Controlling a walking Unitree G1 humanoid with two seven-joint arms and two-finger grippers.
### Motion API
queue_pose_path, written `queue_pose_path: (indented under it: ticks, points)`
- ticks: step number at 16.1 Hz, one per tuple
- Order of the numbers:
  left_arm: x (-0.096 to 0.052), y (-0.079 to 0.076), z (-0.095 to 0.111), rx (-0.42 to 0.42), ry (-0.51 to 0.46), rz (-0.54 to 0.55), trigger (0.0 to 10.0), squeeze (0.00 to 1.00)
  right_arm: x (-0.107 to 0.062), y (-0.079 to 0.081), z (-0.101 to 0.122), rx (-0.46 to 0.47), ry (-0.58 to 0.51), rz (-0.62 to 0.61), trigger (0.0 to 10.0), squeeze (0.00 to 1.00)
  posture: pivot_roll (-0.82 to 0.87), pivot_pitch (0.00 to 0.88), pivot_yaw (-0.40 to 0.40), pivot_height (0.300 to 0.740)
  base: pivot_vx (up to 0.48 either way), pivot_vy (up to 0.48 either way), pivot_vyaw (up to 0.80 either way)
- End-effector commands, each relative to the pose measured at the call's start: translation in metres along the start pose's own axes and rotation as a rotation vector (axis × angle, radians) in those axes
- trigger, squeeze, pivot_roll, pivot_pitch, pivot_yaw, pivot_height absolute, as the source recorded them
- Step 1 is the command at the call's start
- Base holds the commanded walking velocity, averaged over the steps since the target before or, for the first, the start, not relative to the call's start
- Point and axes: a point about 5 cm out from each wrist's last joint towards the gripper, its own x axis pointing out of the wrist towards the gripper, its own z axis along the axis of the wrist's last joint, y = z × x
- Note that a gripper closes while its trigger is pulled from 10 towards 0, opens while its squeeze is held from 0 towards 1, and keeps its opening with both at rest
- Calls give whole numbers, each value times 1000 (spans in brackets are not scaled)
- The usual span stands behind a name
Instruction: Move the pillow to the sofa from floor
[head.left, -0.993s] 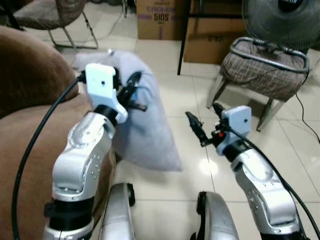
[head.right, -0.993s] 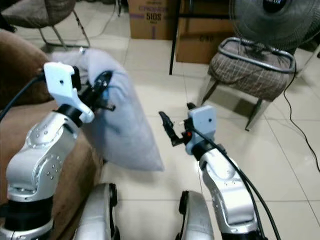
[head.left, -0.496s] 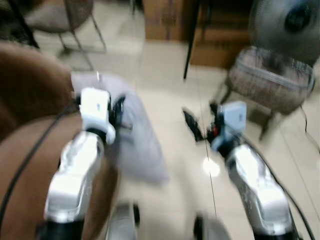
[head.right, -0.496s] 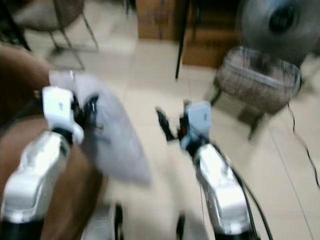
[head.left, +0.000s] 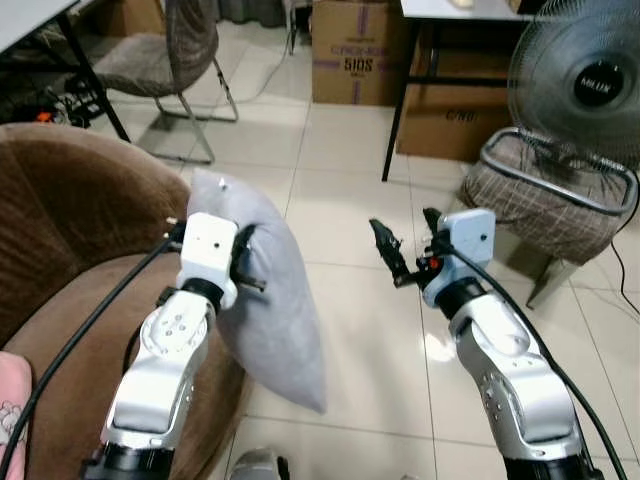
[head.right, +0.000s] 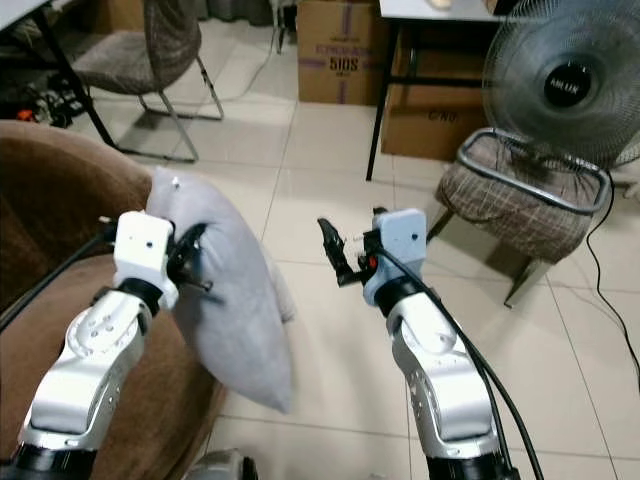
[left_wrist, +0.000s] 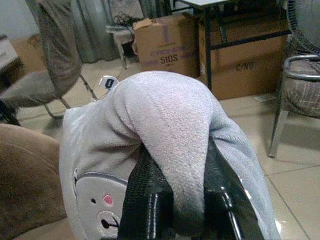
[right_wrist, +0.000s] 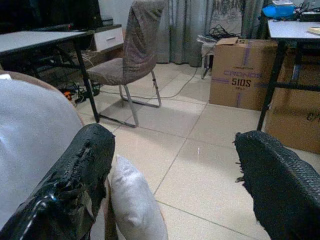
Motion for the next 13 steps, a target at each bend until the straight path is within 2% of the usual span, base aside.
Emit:
queue_pose_path:
  ticks: [1, 4, 8, 13]
  points:
    - [1, 2, 11, 35, -67, 14, 10000, 0, -3, -4, -3, 1, 5, -31, 10000, 0, 41, 0, 47, 740, 0, 0, 0]
    - [7, -2, 21, 11, -129, 5, 10000, 0, -7, -8, -8, -21, 25, -59, 10000, 0, 51, 0, 34, 740, 0, 0, 0]
    - [6, -3, 13, 21, -115, -5, 10000, 0, -10, -11, -11, -29, 36, -91, 10000, 0, 26, 0, 41, 740, 0, 0, 0]
    - [10, -3, 9, -8, -112, -6, 10000, 0, -27, -23, -27, -12, 120, -153, 10000, 0, 0, 0, 47, 740, 0, 0, 0]
